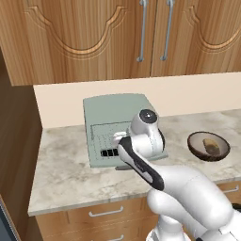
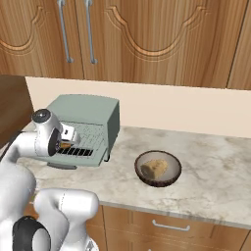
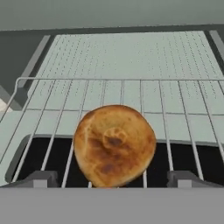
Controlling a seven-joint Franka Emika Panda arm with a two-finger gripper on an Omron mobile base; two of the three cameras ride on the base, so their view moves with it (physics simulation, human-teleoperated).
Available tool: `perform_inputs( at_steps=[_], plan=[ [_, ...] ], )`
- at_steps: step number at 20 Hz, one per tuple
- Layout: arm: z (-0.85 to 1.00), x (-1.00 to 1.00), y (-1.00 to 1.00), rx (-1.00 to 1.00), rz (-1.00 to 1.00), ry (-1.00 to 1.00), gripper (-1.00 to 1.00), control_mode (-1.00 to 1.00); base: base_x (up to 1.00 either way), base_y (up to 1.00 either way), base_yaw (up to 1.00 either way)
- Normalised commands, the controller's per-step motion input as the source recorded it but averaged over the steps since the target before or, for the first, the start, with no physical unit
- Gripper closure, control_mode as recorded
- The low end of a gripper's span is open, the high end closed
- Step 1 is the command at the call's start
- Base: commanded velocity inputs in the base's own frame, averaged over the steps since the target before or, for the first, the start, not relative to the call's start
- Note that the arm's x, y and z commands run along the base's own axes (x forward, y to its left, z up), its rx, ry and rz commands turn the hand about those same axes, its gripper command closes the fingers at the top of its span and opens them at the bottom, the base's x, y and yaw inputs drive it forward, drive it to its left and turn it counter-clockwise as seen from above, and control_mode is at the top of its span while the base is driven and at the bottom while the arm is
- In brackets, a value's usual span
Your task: Pick up the heated bread from the toaster oven and place it in the bowl. Then move the bread bowl to the dining counter.
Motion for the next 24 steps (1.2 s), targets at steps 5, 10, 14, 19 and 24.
perform_inputs(
  at_steps=[5, 10, 14, 19, 24],
  plan=[
    [-0.12, 0.40, 0.13, -0.02, 0.15, 0.06, -1.00, -1.00, 0.00, 0.00, 0.00],
    [-0.47, 0.02, 0.05, -0.08, 0.02, 0.19, -1.00, -1.00, 0.00, 0.00, 0.00],
    [-0.47, -0.01, 0.00, -0.09, 0.00, 0.18, -1.00, -1.00, 0.00, 0.00, 0.00],
    [-0.61, -0.40, 0.00, -0.16, -0.02, 0.13, -1.00, -1.00, 0.00, 0.00, 0.00],
    [-0.24, -0.38, -0.03, -0.05, -0.03, -0.04, -1.00, -1.00, 0.00, 0.00, 0.00]
  ],
)
